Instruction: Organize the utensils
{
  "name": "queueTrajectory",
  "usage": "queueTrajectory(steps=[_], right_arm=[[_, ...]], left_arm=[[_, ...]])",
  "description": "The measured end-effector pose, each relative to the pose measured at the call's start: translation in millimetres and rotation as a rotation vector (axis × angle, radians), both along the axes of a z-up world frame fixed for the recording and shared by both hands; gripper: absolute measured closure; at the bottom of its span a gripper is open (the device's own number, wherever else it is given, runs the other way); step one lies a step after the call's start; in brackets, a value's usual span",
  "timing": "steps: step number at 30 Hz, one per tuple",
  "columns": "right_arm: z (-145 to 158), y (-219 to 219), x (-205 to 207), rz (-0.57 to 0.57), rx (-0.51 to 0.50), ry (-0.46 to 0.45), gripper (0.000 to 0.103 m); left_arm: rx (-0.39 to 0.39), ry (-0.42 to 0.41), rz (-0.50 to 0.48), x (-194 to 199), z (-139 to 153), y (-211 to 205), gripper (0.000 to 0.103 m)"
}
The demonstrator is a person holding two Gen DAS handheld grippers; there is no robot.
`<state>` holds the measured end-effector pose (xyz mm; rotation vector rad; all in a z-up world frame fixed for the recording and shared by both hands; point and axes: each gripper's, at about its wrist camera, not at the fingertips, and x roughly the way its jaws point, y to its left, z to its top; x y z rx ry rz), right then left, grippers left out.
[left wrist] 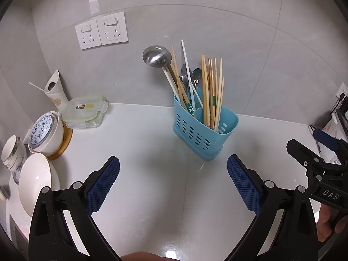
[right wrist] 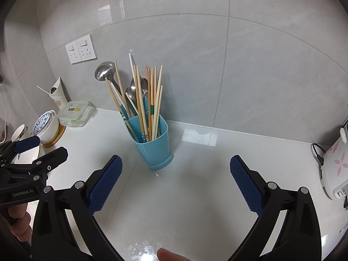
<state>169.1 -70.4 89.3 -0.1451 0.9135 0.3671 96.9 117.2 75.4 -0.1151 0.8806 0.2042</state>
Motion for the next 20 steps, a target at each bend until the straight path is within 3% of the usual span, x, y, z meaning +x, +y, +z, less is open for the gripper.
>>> queueTrajectory(steps=[20], right_arm=[[2.8, 0.4, 0.8, -0.008, 0.005, -0.001, 0.008]], left_arm=[[0.001, -0.006, -0.003, 0.6, 1.4, -5.1, 0.006]])
